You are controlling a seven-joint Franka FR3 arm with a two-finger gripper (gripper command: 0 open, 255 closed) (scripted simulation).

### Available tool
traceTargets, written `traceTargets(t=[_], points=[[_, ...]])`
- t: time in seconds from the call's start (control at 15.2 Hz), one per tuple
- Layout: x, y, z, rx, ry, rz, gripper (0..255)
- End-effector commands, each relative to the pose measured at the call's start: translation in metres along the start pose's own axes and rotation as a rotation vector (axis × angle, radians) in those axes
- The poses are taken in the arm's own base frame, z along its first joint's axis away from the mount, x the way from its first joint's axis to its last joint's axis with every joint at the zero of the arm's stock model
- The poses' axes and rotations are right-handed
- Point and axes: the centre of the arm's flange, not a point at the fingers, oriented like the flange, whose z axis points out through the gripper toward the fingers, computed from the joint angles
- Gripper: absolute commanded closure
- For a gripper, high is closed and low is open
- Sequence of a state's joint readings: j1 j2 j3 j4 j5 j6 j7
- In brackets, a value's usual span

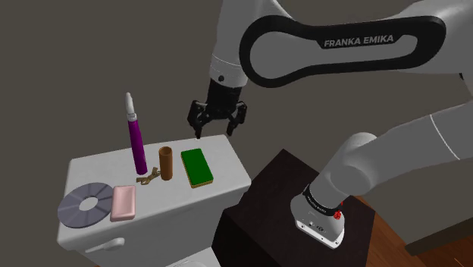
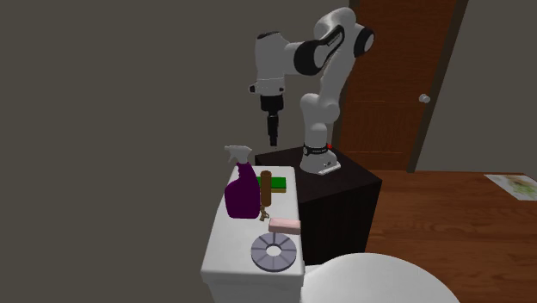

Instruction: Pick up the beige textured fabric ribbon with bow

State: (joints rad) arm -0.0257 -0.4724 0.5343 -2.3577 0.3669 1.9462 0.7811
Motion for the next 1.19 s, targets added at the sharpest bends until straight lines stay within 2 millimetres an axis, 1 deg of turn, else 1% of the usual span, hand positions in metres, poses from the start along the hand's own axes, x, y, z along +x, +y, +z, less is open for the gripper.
traceTargets(t=[0.0, 0.46, 0.99, 1.06, 1.12], points=[[-0.001, -0.021, 0.016, 0.005, -0.008, 0.046, 0], [0.008, -0.092, 0.072, 0.015, -0.035, 0.196, 0], [0.029, -0.172, 0.136, 0.027, -0.066, 0.368, 0], [0.032, -0.179, 0.142, 0.028, -0.068, 0.384, 0], [0.032, -0.178, 0.147, 0.028, -0.068, 0.384, 0]])
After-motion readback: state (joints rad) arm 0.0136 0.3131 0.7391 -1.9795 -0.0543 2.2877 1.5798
